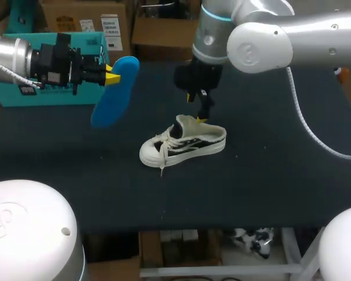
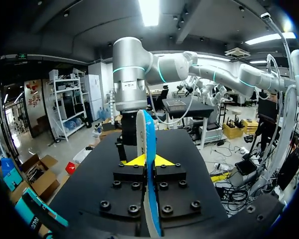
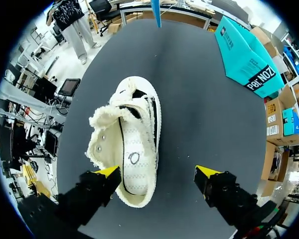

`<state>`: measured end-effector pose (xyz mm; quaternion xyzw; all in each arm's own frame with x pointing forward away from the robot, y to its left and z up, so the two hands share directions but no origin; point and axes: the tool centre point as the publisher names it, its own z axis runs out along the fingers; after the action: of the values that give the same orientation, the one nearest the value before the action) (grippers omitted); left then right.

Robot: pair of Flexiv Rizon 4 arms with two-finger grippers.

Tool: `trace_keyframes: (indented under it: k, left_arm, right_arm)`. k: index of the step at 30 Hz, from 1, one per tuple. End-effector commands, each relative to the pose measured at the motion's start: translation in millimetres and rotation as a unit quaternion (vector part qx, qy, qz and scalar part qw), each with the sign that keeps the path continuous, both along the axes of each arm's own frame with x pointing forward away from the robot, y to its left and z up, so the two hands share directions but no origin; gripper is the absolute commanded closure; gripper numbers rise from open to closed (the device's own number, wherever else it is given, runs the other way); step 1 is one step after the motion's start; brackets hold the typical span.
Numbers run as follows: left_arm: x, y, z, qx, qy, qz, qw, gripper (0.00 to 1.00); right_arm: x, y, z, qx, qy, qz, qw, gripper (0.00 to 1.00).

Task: Open the shoe tongue, take the insole out of the shoe, put the insole back into the shoe, and pack the shoe into the shoebox

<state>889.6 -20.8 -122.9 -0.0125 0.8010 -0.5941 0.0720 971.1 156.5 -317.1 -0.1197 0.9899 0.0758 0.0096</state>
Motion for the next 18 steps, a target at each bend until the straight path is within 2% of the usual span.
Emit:
trace_keyframes:
  k: [1,9,10,12,13,18]
  left_arm:
    - [-7.6,10,-1.0,-0.003,-0.001,0.015,1.000,1.00]
    - [-13.0,30,-4.8,-0.009,0.003,0.041,0.999,1.00]
    - [-13.1,32,-5.7,-0.010,0.005,0.044,0.999,1.00]
    - [-13.4,35,-7.9,-0.010,0.007,0.046,0.999,1.00]
    - [-13.8,36,-9.1,-0.011,0.008,0.047,0.999,1.00]
    - [-14.2,39,-12.8,-0.013,0.013,0.048,0.999,1.00]
  right_arm:
    - [-2.7,7,-10,-0.015,-0.008,-0.003,1.000,0.00]
    - [-4.4,17,-18,-0.017,-0.013,-0.001,1.000,0.00]
    - [-4.6,19,-19,-0.018,-0.013,0.000,1.000,0.03]
    - [-5.2,22,-19,-0.031,-0.012,0.000,0.999,0.36]
    - [-5.4,24,-20,-0.036,-0.011,0.000,0.999,0.47]
    - [-6.2,28,-23,-0.059,-0.001,-0.009,0.998,0.55]
